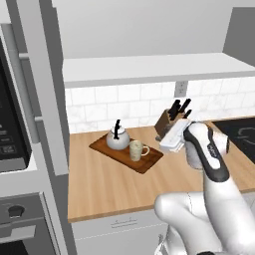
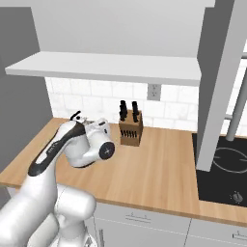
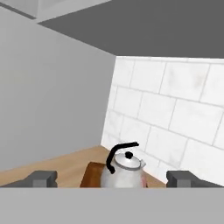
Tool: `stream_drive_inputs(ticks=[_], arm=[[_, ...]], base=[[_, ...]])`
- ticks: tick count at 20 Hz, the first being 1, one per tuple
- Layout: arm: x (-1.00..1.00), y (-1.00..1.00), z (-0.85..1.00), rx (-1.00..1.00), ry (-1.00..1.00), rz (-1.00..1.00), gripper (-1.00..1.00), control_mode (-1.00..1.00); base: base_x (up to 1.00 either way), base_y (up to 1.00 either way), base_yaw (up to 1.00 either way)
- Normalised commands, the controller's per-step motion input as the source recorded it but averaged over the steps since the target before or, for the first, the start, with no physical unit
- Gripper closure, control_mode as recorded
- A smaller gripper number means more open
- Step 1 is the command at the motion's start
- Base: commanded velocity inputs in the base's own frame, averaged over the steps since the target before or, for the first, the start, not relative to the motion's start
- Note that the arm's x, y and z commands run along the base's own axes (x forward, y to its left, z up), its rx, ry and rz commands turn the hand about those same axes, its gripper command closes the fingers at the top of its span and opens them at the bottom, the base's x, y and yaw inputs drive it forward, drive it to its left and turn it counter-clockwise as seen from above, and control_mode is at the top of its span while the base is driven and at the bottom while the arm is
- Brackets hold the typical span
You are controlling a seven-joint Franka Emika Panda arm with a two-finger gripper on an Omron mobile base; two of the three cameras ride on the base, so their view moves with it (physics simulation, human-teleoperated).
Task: Pick the kettle from the counter and place it on the tray. Then pick the mug from the cabinet and place it on the tray. Then close the cabinet doors.
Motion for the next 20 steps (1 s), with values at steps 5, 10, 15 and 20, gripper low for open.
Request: stream_drive_inputs(ticks=[5, 10, 15, 20], arm=[[-0.58, -0.22, 0.61, -0.1, 0.04, -0.1, -1.0, -1.0], [-0.32, -0.56, 0.52, -0.15, 0.08, -0.08, -1.0, -1.0], [-0.18, -0.82, 0.37, -0.17, 0.09, -0.05, -1.0, -1.0], [-0.08, -0.6, -0.16, -0.14, 0.02, -0.04, -1.0, -1.0]], base=[[0.0, 0.0, 0.0], [0.0, 0.0, 0.0], [0.0, 0.0, 0.0], [0.0, 0.0, 0.0]])
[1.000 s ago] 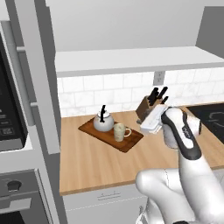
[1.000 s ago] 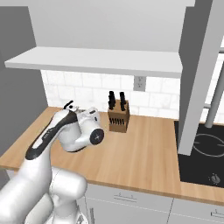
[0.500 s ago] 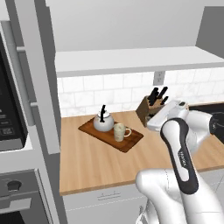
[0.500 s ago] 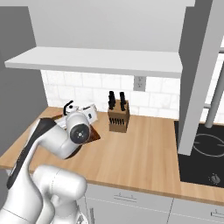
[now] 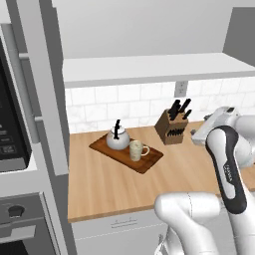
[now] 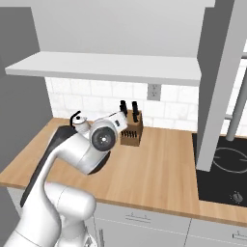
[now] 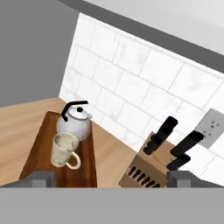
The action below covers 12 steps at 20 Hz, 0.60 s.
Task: Pick the kettle from the counter and place it on the tray. Then pick the mug from the cabinet and place it on the tray. Then close the cabinet doors.
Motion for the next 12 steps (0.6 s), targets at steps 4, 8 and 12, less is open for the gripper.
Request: stream_drive_inputs(ticks=[4, 8, 12], arm=[[-0.25, -0.58, -0.05, 0.16, -0.01, -0.07, -1.0, -1.0], [-0.4, -0.59, -0.04, 0.29, -0.07, -0.13, -1.0, -1.0], [-0.26, -0.31, -0.01, 0.21, 0.0, -0.15, -1.0, -1.0]], base=[[0.0, 0.0, 0.0], [0.0, 0.0, 0.0], [0.0, 0.0, 0.0]])
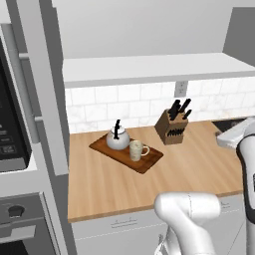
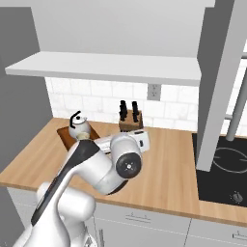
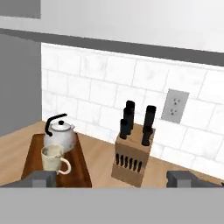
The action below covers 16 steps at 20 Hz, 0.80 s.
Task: Pick the kettle from the counter and place it on the tray. Then pick the mug from the cabinet and place it on the tray. Then close the cabinet doors.
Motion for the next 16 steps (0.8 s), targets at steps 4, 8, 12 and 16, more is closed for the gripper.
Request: stream_drive_inputs(ticks=[4, 8, 12, 16], arm=[[-0.34, -0.38, -0.11, 0.26, -0.02, -0.12, -1.0, -1.0], [-0.4, -0.5, -0.15, 0.31, -0.06, -0.17, -1.0, -1.0], [-0.08, -0.4, -0.01, 0.32, -0.02, -0.16, -1.0, -1.0], [0.0, -0.57, 0.02, 0.34, -0.04, -0.04, -1.0, -1.0]], base=[[0.0, 0.0, 0.0], [0.0, 0.0, 0.0], [0.0, 0.0, 0.0], [0.0, 0.0, 0.0]])
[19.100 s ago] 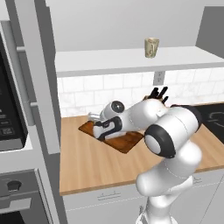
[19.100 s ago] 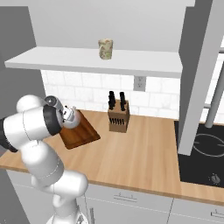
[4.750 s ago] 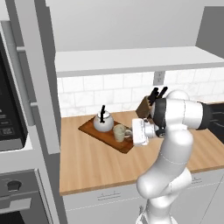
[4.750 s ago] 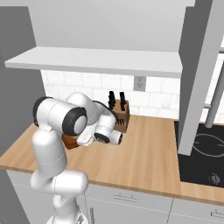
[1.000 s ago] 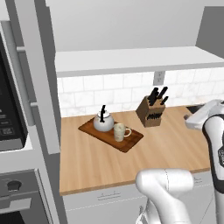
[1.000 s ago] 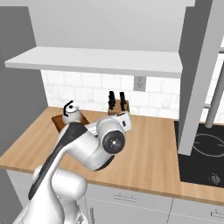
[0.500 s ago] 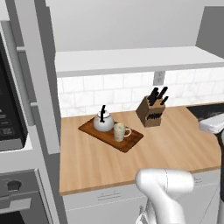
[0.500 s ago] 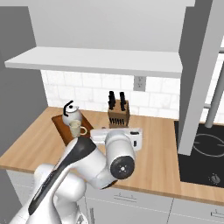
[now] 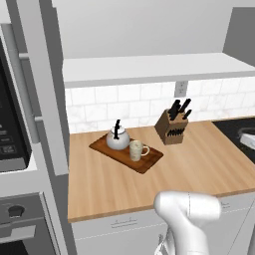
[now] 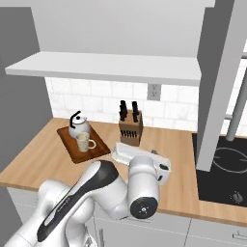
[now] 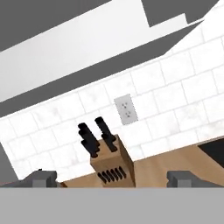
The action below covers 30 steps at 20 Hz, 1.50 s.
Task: Pick the kettle from the counter and place it on the tray. Then pick the mug from the cabinet and place it on the tray. Then close the cabinet doors.
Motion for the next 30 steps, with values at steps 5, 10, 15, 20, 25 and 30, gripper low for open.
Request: stream_drive_inputs(ticks=[5, 10, 15, 20, 25, 30], arm=[[0.0, -0.74, 0.11, 0.28, -0.1, -0.01, -1.0, -1.0], [-0.02, -0.8, 0.04, 0.12, -0.13, 0.0, -1.0, -1.0], [-0.02, -0.25, -0.16, -0.15, -0.08, 0.0, -1.0, -1.0], [-0.01, -0.23, 0.0, -0.17, -0.14, 0.0, -1.0, -1.0], [0.0, -0.17, 0.0, -0.24, -0.09, 0.02, -1.0, -1.0], [0.0, -0.26, -0.01, -0.21, -0.07, 0.0, -1.0, -1.0]], base=[[0.0, 0.0, 0.0], [0.0, 0.0, 0.0], [0.0, 0.0, 0.0], [0.0, 0.0, 0.0], [0.0, 0.0, 0.0], [0.0, 0.0, 0.0]])
